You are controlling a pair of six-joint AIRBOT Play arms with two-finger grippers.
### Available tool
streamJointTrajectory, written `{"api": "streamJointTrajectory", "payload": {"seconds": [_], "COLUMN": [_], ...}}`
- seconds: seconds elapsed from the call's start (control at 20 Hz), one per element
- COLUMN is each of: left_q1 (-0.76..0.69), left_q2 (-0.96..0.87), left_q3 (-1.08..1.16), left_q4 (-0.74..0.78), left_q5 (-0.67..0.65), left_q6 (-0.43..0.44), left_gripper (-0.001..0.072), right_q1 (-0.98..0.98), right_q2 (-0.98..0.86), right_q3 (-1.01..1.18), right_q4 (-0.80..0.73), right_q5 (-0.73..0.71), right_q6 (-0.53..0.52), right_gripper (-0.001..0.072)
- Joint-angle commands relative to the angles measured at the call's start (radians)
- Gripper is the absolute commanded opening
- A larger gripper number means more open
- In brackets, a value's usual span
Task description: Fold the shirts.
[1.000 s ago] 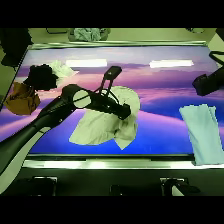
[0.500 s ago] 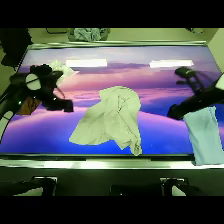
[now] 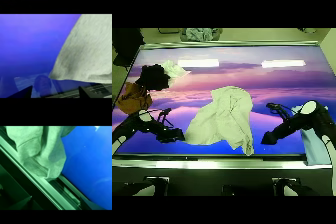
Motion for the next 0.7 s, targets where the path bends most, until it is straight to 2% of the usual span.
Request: {"api": "streamJointTrajectory", "payload": {"seconds": [0.0, 0.1, 0.15, 0.3, 0.4, 0.65], "left_q1": [-0.046, -0.084, -0.095, -0.107, -0.109, -0.109], "left_q2": [0.0, -0.015, -0.019, -0.019, -0.019, -0.008], "left_q3": [-0.048, -0.048, -0.048, -0.048, -0.048, -0.047], "left_q4": [-0.07, -0.072, -0.073, -0.073, -0.073, -0.073], "left_q5": [0.091, 0.129, 0.161, 0.259, 0.278, 0.232], "left_q6": [0.008, -0.006, -0.021, -0.109, -0.124, -0.089], "left_gripper": [0.072, 0.0713, 0.0629, 0.0319, 0.0024, 0.0028], "right_q1": [0.0, 0.002, 0.002, 0.002, 0.045, 0.249], "right_q2": [-0.001, -0.001, -0.001, -0.001, -0.001, -0.003], "right_q3": [-0.03, -0.031, -0.035, -0.098, -0.155, -0.232], "right_q4": [0.01, 0.008, 0.007, 0.0, -0.003, -0.008], "right_q5": [-0.023, -0.035, -0.037, -0.065, -0.102, -0.278], "right_q6": [-0.019, -0.02, -0.02, -0.019, -0.021, -0.016], "right_gripper": [0.0702, 0.0702, 0.0702, 0.0702, 0.0702, 0.0707]}}
